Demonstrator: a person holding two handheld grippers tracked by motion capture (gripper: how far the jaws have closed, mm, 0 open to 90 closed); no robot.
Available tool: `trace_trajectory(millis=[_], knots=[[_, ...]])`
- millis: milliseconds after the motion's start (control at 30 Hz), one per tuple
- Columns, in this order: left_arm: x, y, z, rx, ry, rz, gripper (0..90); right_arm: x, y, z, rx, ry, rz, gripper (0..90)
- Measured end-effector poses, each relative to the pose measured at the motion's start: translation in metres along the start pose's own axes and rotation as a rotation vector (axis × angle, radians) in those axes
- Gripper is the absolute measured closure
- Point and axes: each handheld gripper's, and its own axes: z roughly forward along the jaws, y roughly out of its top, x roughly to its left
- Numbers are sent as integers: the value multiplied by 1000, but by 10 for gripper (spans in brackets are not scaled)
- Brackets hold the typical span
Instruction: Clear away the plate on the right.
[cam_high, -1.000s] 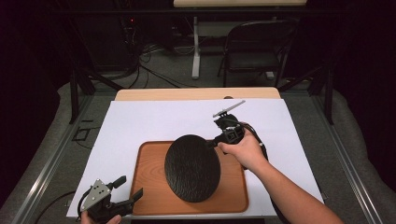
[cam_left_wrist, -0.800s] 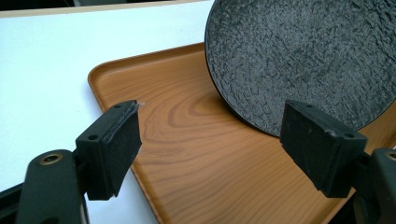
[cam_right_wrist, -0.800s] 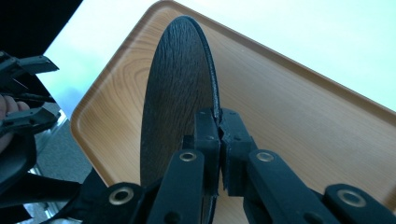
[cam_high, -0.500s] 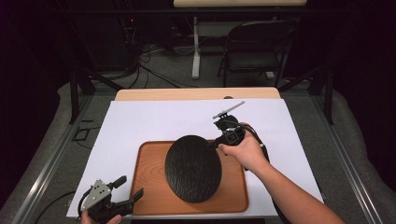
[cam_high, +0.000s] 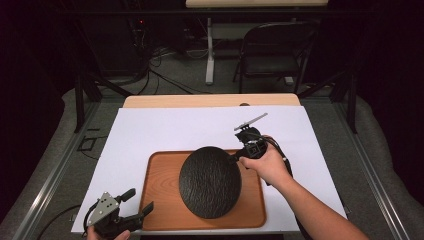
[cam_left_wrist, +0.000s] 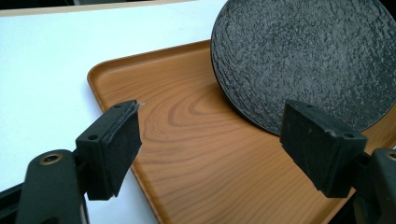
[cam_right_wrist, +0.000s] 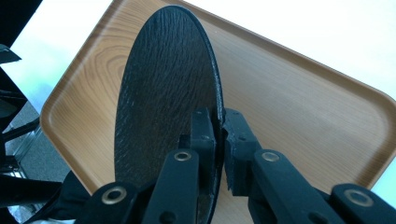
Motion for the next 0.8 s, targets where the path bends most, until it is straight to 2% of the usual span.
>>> trace_trajectory(millis=[300,567,667,800], knots=[[0,0,0,0,0,0,206,-11,-7,6,10,-8,17,826],[0,0,0,1,2,-1,206,-25,-14,14,18,0,59,815],[0,0,0,1,2,-1,206,-28,-16,15,15,14,81,817],[0,0,0,0,2,-2,206,-28,-17,15,10,14,79,817]])
